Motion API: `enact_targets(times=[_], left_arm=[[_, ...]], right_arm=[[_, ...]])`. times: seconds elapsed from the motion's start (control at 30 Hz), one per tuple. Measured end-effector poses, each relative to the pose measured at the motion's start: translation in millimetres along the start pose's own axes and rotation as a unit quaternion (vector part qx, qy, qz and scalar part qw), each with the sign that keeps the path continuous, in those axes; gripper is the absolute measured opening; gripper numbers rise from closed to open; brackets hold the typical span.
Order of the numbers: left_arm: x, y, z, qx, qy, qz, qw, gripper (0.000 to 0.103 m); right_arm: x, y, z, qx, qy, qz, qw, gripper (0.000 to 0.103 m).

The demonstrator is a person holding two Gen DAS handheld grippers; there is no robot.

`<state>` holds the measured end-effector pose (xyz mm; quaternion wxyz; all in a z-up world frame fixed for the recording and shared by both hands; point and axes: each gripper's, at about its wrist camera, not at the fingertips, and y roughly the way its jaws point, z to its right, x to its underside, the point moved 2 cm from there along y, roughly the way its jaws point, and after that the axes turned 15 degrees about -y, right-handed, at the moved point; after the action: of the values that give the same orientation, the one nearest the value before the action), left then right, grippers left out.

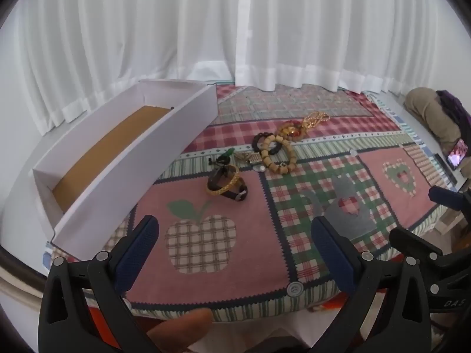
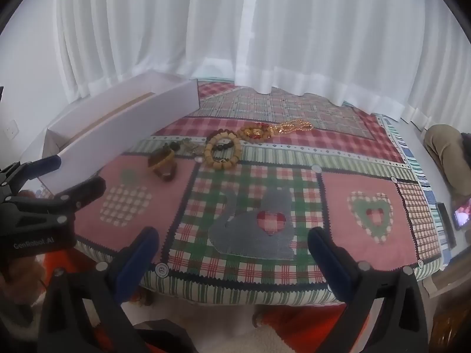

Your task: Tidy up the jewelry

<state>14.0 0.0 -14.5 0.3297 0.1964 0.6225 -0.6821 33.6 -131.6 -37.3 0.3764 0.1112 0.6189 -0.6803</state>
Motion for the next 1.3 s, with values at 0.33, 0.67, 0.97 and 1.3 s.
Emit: enact_targets(times=[0.33, 0.67, 0.97, 1.3], left_arm=[[0.7, 3.5, 2.1, 0.005, -0.003, -0.003, 1.0000, 0.103], [0.3, 0.5, 2.5, 0.014, 0.000, -0.010, 0.9999, 0.103], [3.2, 2.8, 0.1, 0.014, -0.010, -0.026, 0.9995, 0.103], [3.0, 5.1, -0.3, 0.007, -0.011, -0.028, 0.9995, 0.103]], right_arm=[[-0.2, -3.3, 0.6, 0.003, -0.002, 0.003, 1.000, 0.103], [0.1, -5.1, 1.0, 0.004, -0.002, 0.007, 1.000, 0.103], [0.3, -5.0, 0.2, 0.002, -0.001, 0.005, 1.000, 0.103], [3.3, -3.2, 0.5, 0.001, -0.001, 0.006, 1.000, 0.103]])
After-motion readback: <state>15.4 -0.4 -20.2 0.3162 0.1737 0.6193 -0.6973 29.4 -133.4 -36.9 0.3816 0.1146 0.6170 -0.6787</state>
